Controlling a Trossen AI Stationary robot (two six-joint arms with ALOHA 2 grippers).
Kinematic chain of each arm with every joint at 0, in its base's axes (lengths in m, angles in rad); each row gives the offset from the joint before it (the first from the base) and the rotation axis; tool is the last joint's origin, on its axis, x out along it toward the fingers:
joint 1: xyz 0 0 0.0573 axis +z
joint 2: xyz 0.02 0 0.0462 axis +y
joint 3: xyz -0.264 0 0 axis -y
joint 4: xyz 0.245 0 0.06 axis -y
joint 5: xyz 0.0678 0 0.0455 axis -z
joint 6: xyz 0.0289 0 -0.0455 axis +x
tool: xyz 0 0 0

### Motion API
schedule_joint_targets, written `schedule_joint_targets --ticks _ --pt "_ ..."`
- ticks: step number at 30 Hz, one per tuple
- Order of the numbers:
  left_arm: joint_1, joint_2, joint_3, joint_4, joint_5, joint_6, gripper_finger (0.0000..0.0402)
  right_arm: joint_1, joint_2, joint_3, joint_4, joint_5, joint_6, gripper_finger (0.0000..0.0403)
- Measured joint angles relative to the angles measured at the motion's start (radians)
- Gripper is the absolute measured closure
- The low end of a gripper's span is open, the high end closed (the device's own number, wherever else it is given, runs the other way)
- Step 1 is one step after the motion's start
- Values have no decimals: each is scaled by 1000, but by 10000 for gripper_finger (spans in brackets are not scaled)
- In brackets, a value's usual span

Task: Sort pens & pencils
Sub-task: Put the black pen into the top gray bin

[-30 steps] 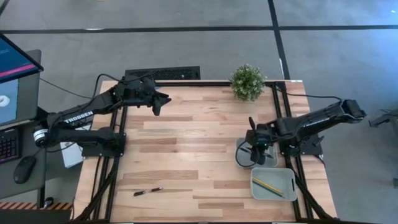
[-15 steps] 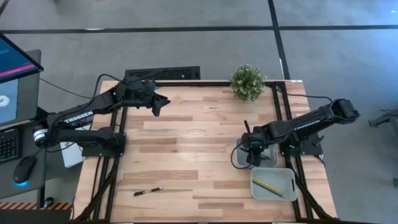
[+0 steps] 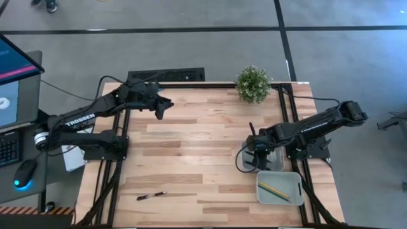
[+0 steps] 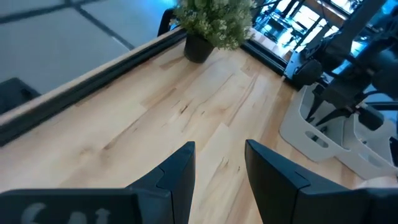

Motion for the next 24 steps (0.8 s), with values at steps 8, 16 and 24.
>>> schedule_joint_targets --ticks 8,16,24 --pt "-96 -15 120 1 -36 178 271 -7 0 200 -226 110 -2 266" --pt "-260 45 379 -447 -230 209 271 -13 -1 422 -242 292 -76 267" --pt "-450 139 519 -785 -211 -11 271 -78 -2 487 -76 297 -141 269"
